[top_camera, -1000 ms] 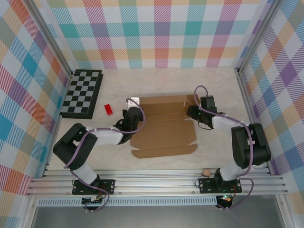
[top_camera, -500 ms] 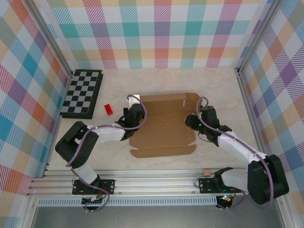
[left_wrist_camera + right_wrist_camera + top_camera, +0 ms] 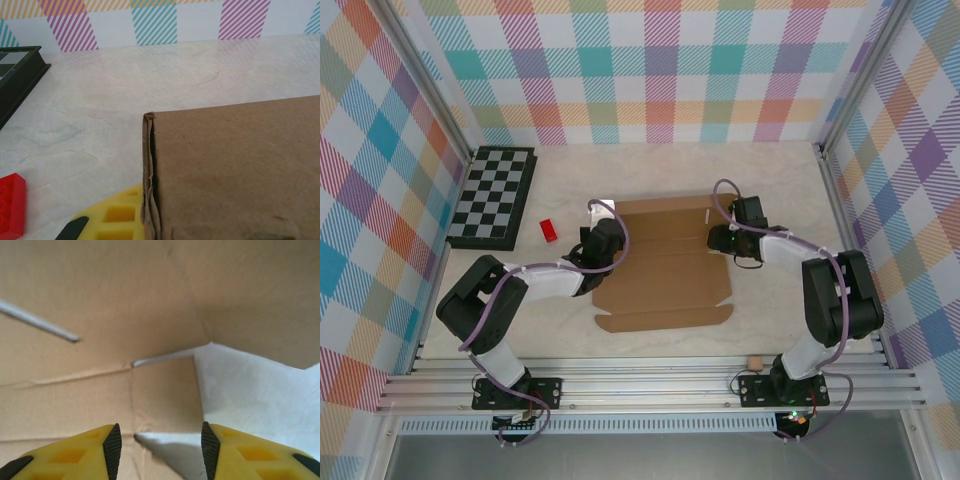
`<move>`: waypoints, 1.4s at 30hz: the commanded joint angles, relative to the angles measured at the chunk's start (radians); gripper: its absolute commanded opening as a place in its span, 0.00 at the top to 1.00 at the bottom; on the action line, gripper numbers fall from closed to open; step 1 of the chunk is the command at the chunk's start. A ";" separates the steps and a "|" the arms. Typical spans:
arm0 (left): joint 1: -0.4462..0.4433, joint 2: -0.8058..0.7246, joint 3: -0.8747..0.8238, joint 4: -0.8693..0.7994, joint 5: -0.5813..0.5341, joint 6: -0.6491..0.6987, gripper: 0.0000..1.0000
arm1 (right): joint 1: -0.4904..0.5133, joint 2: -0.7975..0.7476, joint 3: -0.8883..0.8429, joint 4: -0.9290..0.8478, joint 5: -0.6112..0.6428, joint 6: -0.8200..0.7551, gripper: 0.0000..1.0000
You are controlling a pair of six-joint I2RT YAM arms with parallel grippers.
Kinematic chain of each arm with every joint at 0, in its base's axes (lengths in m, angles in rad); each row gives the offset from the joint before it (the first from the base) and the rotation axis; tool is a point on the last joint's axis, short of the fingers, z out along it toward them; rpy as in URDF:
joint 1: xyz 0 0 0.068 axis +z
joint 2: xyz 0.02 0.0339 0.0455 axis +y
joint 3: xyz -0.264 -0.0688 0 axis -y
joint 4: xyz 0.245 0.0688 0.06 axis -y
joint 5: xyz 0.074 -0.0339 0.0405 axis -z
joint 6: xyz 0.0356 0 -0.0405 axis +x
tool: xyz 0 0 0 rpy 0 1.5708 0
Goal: Fold the paper box
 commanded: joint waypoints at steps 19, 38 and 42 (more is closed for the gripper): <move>-0.010 0.017 -0.023 -0.042 0.051 0.028 0.99 | -0.031 0.008 -0.038 0.160 -0.154 0.003 0.55; -0.011 0.011 -0.026 -0.063 0.074 -0.023 0.99 | 0.078 0.085 -0.034 0.265 -0.195 0.129 0.56; -0.011 0.014 -0.024 -0.064 0.079 -0.030 0.99 | 0.088 0.136 -0.026 0.270 -0.182 0.146 0.56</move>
